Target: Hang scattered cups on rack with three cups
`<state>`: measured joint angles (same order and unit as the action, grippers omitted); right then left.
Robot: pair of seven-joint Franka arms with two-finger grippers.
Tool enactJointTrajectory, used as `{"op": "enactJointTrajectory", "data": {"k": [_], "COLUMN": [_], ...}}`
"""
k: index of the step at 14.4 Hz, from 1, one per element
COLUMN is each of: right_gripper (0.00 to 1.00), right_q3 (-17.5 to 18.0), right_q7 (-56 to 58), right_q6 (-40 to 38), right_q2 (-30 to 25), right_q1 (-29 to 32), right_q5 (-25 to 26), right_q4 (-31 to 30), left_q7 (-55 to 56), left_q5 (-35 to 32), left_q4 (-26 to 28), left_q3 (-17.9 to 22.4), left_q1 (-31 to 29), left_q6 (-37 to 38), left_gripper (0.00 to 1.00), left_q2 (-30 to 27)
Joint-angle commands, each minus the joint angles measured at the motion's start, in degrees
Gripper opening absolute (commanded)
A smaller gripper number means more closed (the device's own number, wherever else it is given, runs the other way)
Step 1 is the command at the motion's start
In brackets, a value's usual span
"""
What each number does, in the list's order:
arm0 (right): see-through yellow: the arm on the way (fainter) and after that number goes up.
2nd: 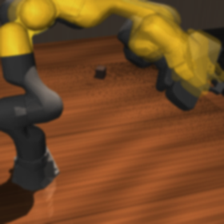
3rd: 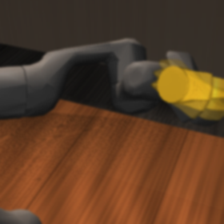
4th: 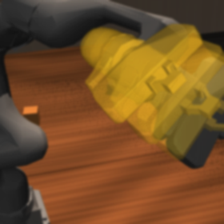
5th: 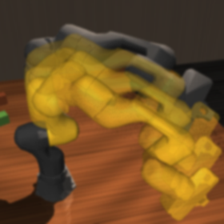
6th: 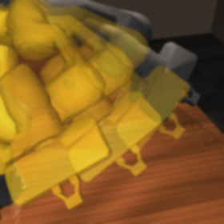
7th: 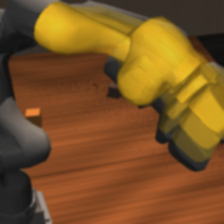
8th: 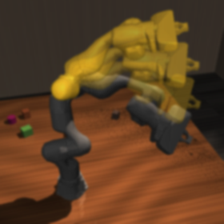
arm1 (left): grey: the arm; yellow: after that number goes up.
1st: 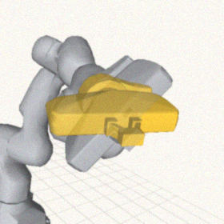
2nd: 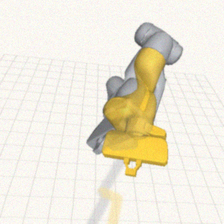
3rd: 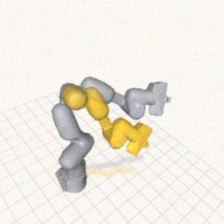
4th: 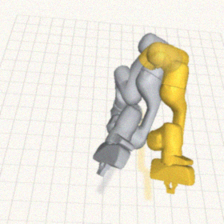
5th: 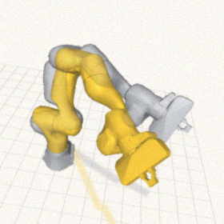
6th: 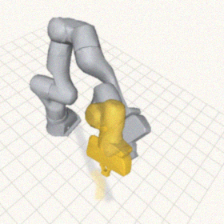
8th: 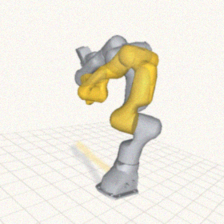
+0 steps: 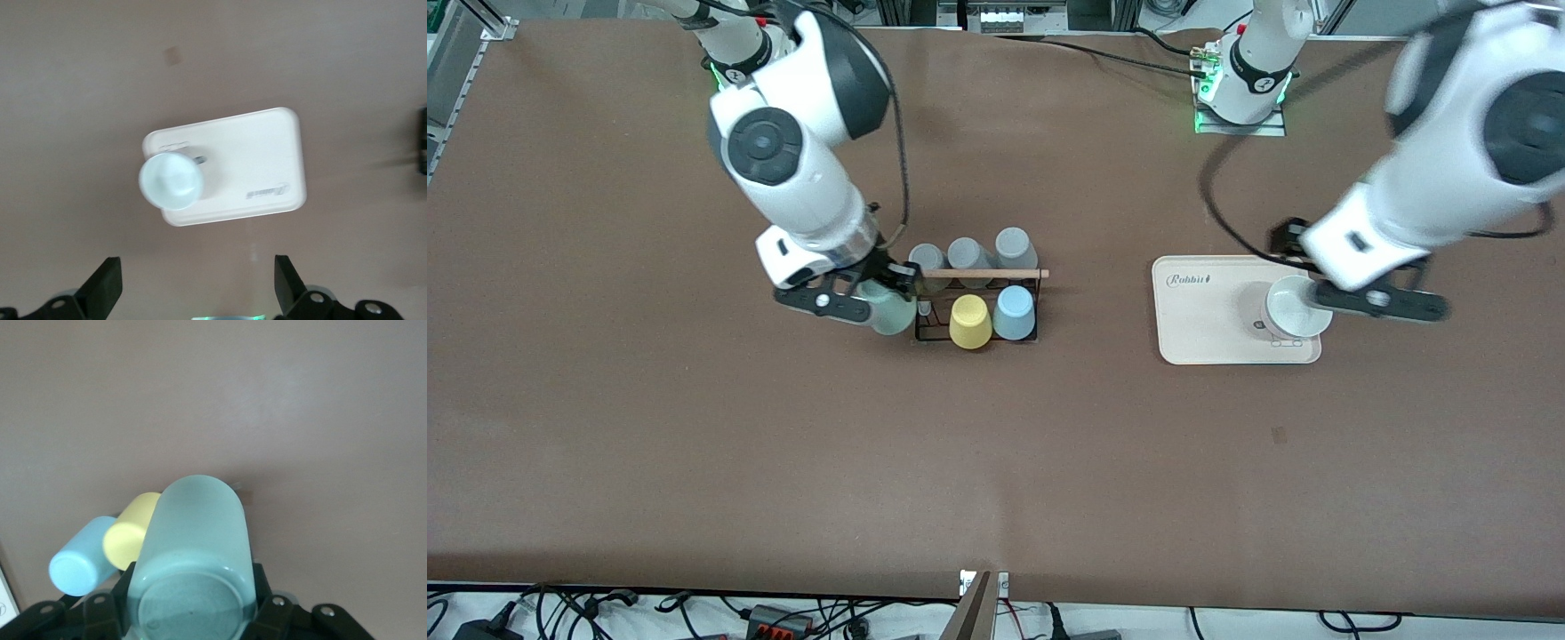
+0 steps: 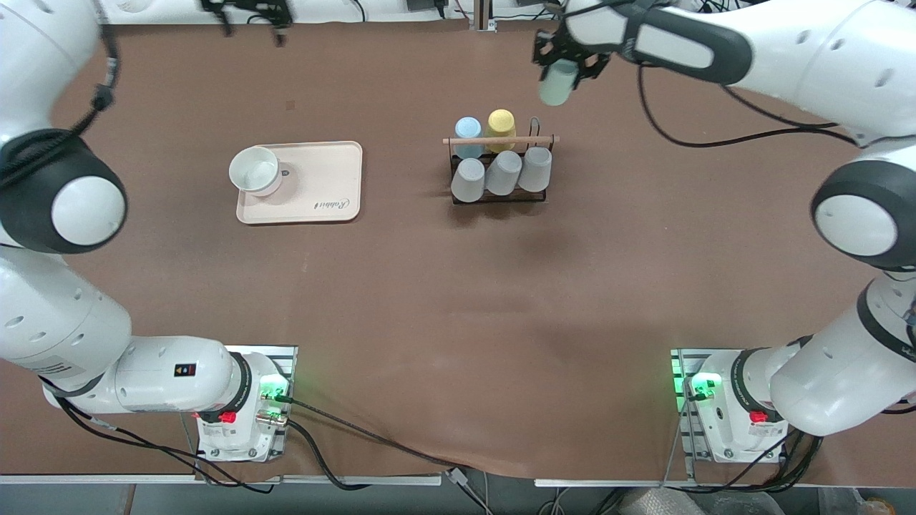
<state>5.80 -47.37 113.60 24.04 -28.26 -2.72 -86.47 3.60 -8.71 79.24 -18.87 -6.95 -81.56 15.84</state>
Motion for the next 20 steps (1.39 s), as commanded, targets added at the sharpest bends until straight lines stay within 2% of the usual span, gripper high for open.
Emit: {"op": "enactJointTrajectory", "data": {"k": [1, 3, 5, 6, 8, 9, 14, 16, 20], "right_gripper": [0.31, 0.32, 0.32, 0.32, 0.32, 0.32, 0.33, 0.33, 0.33], "right_q3": [-0.27, -0.27, -0.27, -0.27, -0.27, -0.27, -0.35, -0.27, -0.27], "right_q7": [-2.72, -2.81, -2.81, -2.81, -2.81, -2.81, -2.81, -2.90, -2.99], "right_q6": [0.74, 1.54, 1.54, 1.54, 1.54, 1.54, 1.54, 1.89, 3.99], "right_q2": [2.85, 3.38, 4.43, 4.70, 5.49, 5.93, 7.16, 7.86, 9.00], "right_q1": [-1.62, -2.15, -2.50, -2.85, -3.29, -3.47, -3.82, -3.91, -3.91], "right_q5": [1.74, 2.81, 2.90, 2.90, 2.90, 2.90, 3.07, 4.91, 5.27], "right_q4": [2.80, 1.58, 1.13, 0.87, -0.09, -0.27, -0.89, -1.24, -2.12], "left_q7": [-2.28, -2.55, -2.89, -3.68, -3.86, -3.86, -2.72, -2.81, -1.50], "left_q5": [1.59, 3.16, 3.87, 4.48, 4.58, 4.75, 5.11, 5.19, 5.28], "left_q4": [8.54, 13.98, 20.57, 22.52, 22.71, 22.63, 22.80, 22.80, 22.89], "left_q3": [-1.25, -1.26, 0.66, 3.38, 13.03, 14.81, 17.73, 17.82, 17.90], "left_q1": [-5.16, -4.92, -3.95, -1.68, 7.01, 8.61, 10.47, 10.91, 11.87], "left_q6": [-4.82, -8.51, -13.16, -14.49, -15.12, -15.99, -20.47, -20.83, -20.75], "left_gripper": [1.00, 1.00, 1.00, 1.00, 1.00, 1.00, 1.00, 1.00, 1.00], "left_q2": [-4.75, -8.87, -13.27, -15.21, -15.49, -15.75, -16.37, -16.72, -17.33]}}
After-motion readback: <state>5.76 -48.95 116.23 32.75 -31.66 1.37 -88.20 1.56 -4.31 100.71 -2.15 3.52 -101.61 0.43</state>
